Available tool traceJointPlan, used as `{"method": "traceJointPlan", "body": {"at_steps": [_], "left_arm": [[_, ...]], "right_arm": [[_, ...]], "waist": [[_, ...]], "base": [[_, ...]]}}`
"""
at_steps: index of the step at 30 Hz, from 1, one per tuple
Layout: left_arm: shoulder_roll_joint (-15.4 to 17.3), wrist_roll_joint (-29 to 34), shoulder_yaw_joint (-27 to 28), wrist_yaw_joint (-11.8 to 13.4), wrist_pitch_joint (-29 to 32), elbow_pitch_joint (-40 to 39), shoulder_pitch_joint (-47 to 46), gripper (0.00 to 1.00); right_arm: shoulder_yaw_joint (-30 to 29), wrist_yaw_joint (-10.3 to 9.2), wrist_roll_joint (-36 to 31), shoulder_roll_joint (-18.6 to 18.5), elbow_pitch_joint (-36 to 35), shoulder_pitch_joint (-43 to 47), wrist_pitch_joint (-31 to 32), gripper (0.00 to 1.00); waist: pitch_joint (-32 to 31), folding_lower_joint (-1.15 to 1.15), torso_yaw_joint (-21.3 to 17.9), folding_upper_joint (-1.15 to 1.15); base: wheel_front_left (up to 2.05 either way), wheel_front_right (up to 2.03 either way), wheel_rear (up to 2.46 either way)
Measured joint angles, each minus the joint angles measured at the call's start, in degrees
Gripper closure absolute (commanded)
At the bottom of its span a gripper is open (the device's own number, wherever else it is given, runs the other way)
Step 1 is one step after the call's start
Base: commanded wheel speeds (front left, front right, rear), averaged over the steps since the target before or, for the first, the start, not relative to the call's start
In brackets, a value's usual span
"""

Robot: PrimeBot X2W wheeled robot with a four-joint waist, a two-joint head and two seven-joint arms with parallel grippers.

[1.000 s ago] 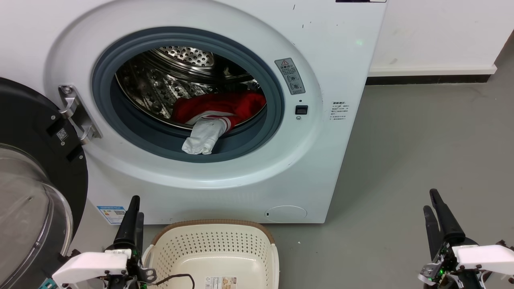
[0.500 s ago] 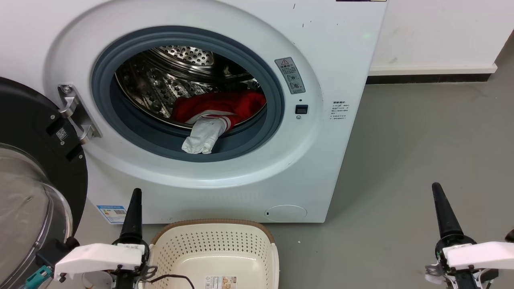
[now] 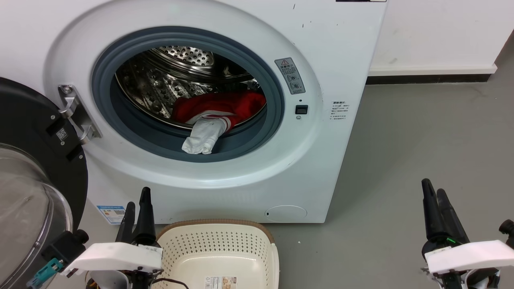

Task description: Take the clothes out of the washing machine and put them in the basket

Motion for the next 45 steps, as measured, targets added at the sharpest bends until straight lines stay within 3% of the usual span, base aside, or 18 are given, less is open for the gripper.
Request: {"method": "traceJointPlan", "body": {"at_steps": [19,45], "left_arm": [[0.13,15.86,-2.41,1.55,-3.44,-3.22,1.54,0.00],[0.38,31.63,-3.92,2.52,-7.20,-5.71,3.33,0.00]], "right_arm": [[1.23,0.00,-17.40,-0.01,-3.99,2.18,-3.38,0.00],[0.99,0.01,-32.76,-0.04,-7.57,4.45,-7.21,0.00]], "waist": [[-0.01,0.00,-0.06,0.00],[0.25,0.00,0.25,0.00]], "base": [[0.00,0.00,0.00],[0.00,0.00,0.00]]}}
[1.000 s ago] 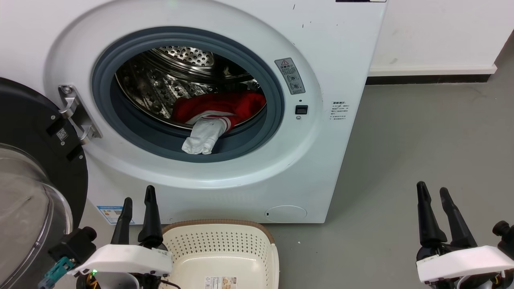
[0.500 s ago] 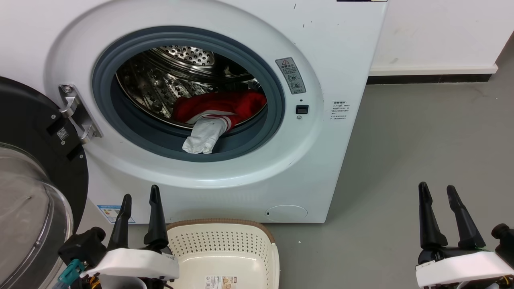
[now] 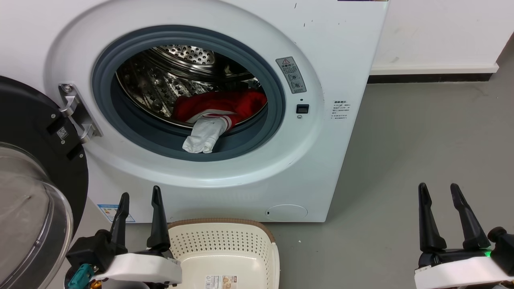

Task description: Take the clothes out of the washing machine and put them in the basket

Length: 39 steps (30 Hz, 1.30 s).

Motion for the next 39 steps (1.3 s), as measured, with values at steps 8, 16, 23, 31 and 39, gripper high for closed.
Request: {"method": "traceJointPlan", "body": {"at_steps": [8,16,23,31,39], "left_arm": [[-0.01,3.96,-0.22,0.25,-1.01,-0.19,0.59,0.00],[-0.01,7.24,-0.30,0.59,-1.86,-0.63,1.12,0.00],[-0.03,10.69,-0.41,0.93,-2.81,-1.03,1.49,0.00],[-0.04,13.21,-0.38,0.96,-3.48,-1.12,2.13,0.00],[-0.04,15.85,-0.66,1.22,-4.32,-1.19,2.59,0.00]], "right_arm": [[0.30,0.00,-3.80,-0.01,-1.40,0.52,-1.05,0.00],[0.40,0.00,-6.53,-0.02,-1.82,1.33,-1.72,0.00],[0.56,0.00,-8.83,-0.03,-1.92,1.88,-2.76,0.00],[0.67,0.00,-10.63,-0.04,-2.04,2.30,-3.58,0.00],[0.81,0.00,-12.17,-0.05,-1.88,2.93,-4.27,0.00]], "waist": [[0.08,0.00,0.00,0.00],[0.11,0.00,-0.04,0.00],[0.15,0.00,-0.01,0.00],[0.09,0.00,-0.02,0.00],[0.09,0.00,0.05,0.00]], "base": [[0.00,0.00,0.00],[0.00,0.00,0.00],[0.00,0.00,0.00],[0.00,0.00,0.00],[0.00,0.00,0.00]]}}
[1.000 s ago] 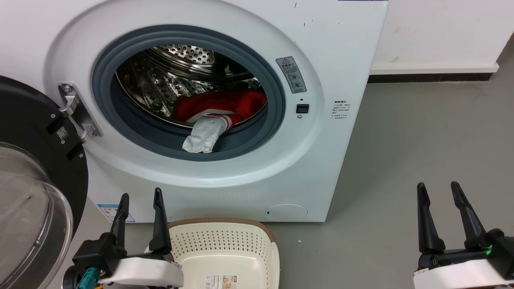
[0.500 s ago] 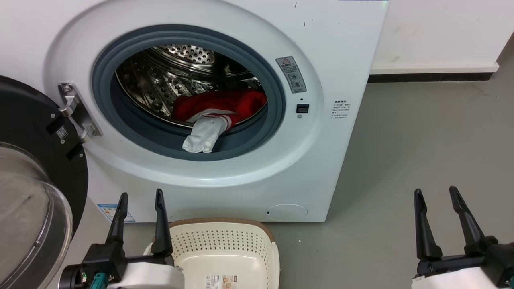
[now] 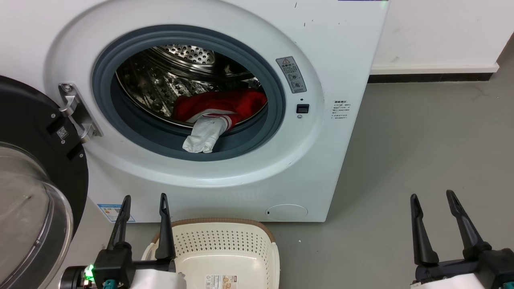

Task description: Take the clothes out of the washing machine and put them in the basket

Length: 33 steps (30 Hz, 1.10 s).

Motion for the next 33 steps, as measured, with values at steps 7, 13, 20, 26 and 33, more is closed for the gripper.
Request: {"method": "traceJointPlan", "body": {"at_steps": [7,13,20,26,33], "left_arm": [[-0.01,0.54,-0.13,0.33,-0.16,0.09,0.16,0.00],[-0.01,0.14,-0.08,0.48,-0.16,0.31,0.55,0.00],[0.00,0.05,-0.09,0.49,-0.18,0.70,0.76,0.00],[-0.01,-0.04,0.07,0.74,-0.23,0.94,0.76,0.00],[-0.01,-0.41,0.31,0.74,-0.24,1.27,0.76,0.00]], "right_arm": [[0.00,0.00,-0.18,-0.02,0.66,0.43,-0.31,0.00],[-0.10,0.01,1.13,-0.02,1.21,0.44,-0.31,0.00],[-0.10,0.01,1.62,-0.02,1.57,0.47,-0.31,0.00],[-0.01,0.01,1.66,-0.02,1.64,0.47,-0.31,0.00],[0.16,0.01,1.68,-0.02,1.60,0.47,-0.31,0.00]], "waist": [[0.02,0.00,-0.04,0.00],[-0.03,0.00,-0.08,0.00],[-0.04,0.00,0.03,0.00],[-0.05,0.00,0.04,0.00],[-0.05,0.00,-0.08,0.00]], "base": [[0.00,0.00,0.00],[0.00,0.00,0.00],[0.00,0.00,0.00],[0.00,0.00,0.00],[0.00,0.00,0.00]]}}
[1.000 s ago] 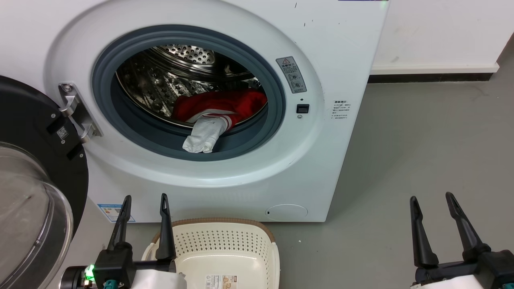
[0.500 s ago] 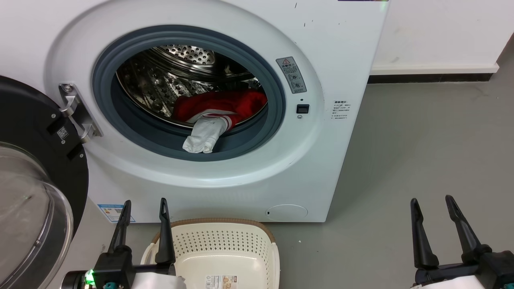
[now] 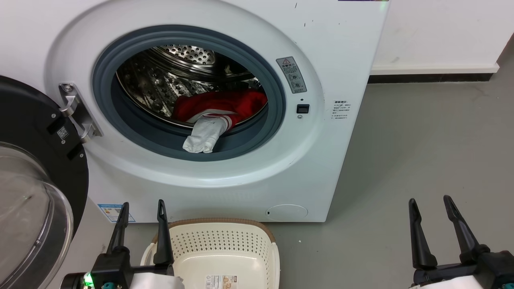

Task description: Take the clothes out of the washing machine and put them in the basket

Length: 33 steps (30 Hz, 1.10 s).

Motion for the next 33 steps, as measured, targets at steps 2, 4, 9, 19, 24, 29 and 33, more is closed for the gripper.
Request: {"method": "traceJointPlan", "body": {"at_steps": [2,4,9,19,24,29,33], "left_arm": [[0.00,-0.04,0.09,-0.02,0.00,0.32,-0.01,0.00],[0.01,0.02,0.40,-0.44,0.00,1.04,-0.19,0.00],[-0.01,1.18,1.33,-2.45,0.00,3.65,-3.68,0.00],[2.65,1.45,4.28,-7.51,0.00,13.14,-18.25,0.00],[5.47,2.10,4.80,-8.69,0.00,18.62,-27.13,0.00],[9.16,2.54,4.49,-10.00,-0.01,25.99,-37.24,0.00],[12.04,3.19,3.10,-10.68,0.03,33.01,-44.88,0.00]], "right_arm": [[0.18,0.00,0.00,0.00,-0.04,0.00,0.00,0.00],[0.36,0.00,0.00,0.00,-0.11,-0.03,0.00,0.00],[0.68,0.00,-0.10,-0.01,-0.43,-0.32,0.00,0.00],[1.30,0.00,-0.53,-0.03,-1.56,-3.49,0.00,0.00],[1.30,0.00,-0.01,-0.05,-2.23,-5.90,0.00,0.00],[1.31,0.00,0.91,-0.07,-2.82,-8.67,0.00,0.00],[1.08,0.00,1.79,-0.09,-3.14,-10.34,0.00,0.00]], "waist": [[0.05,0.00,-0.18,0.00],[0.20,0.00,-0.42,0.00],[0.78,0.00,-1.43,0.00],[4.55,0.00,-4.53,0.00],[8.24,0.00,-6.48,0.00],[12.71,0.00,-8.63,0.00],[16.41,0.00,-10.35,0.00]], "base": [[0.00,0.00,0.00],[0.00,0.00,0.00],[0.00,0.00,0.00],[0.00,0.00,0.00],[0.00,0.00,0.00],[0.00,0.00,0.00],[0.00,0.00,0.00]]}}
